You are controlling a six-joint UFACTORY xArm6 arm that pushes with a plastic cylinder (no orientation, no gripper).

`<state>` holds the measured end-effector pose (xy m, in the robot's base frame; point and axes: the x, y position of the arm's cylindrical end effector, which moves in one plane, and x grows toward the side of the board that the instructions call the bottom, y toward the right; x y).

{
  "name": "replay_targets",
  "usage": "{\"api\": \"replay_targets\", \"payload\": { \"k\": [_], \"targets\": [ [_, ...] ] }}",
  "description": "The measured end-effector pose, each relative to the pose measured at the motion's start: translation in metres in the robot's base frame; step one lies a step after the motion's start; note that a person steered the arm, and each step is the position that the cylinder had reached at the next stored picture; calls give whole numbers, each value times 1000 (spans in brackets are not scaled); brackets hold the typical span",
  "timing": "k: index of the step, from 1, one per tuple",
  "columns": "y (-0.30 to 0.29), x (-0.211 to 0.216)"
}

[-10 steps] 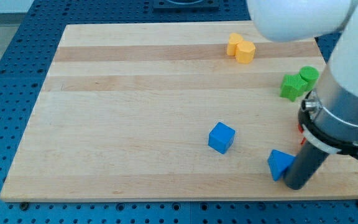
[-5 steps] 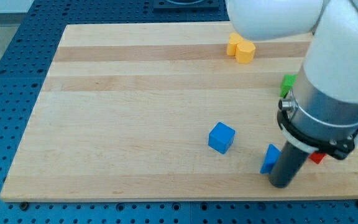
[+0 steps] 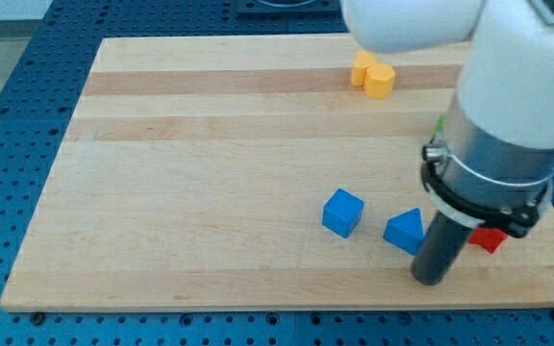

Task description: Push the blue triangle into the blue cube

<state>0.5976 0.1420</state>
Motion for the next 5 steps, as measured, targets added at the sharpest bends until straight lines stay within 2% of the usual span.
{"api": "replay_targets", "payload": {
  "k": [1, 4, 5],
  "targets": [
    [9, -37],
    [-32, -40],
    [-30, -41]
  ]
}}
